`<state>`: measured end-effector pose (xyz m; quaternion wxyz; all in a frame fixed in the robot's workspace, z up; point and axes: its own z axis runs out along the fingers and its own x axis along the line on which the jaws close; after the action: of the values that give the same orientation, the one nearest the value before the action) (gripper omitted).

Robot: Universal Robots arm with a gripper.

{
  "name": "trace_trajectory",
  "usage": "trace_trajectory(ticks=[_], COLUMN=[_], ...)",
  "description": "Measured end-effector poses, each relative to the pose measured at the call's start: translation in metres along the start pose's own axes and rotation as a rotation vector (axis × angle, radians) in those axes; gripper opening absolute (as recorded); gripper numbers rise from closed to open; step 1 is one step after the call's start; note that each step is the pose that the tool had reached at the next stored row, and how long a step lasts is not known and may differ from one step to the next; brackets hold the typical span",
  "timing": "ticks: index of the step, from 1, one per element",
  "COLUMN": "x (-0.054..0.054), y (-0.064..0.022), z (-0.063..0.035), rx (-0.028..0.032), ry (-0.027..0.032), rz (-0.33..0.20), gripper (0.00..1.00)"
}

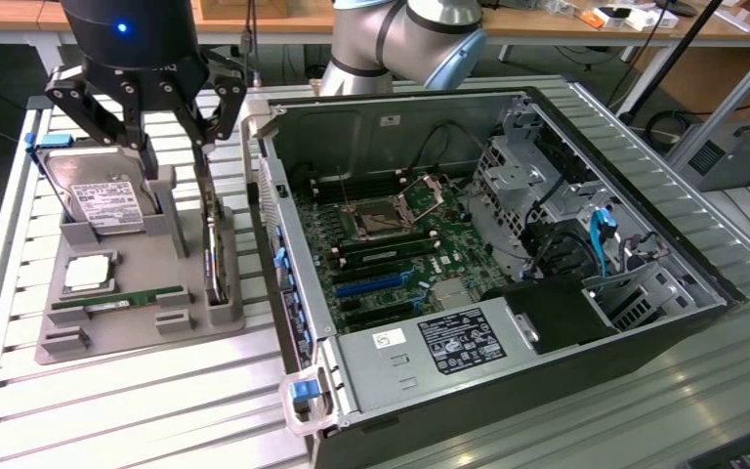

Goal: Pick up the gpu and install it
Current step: 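Pick up the gpu and move the gpu toward the slot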

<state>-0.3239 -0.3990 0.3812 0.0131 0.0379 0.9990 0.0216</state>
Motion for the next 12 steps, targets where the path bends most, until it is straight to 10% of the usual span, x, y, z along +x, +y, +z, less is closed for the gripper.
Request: trace_trajectory(ticks=[12], x=[0.0001], y=[-0.0001], z=[0.0028], rx=[0.0], ry=[0.0], rz=[0.0], gripper=[0.48])
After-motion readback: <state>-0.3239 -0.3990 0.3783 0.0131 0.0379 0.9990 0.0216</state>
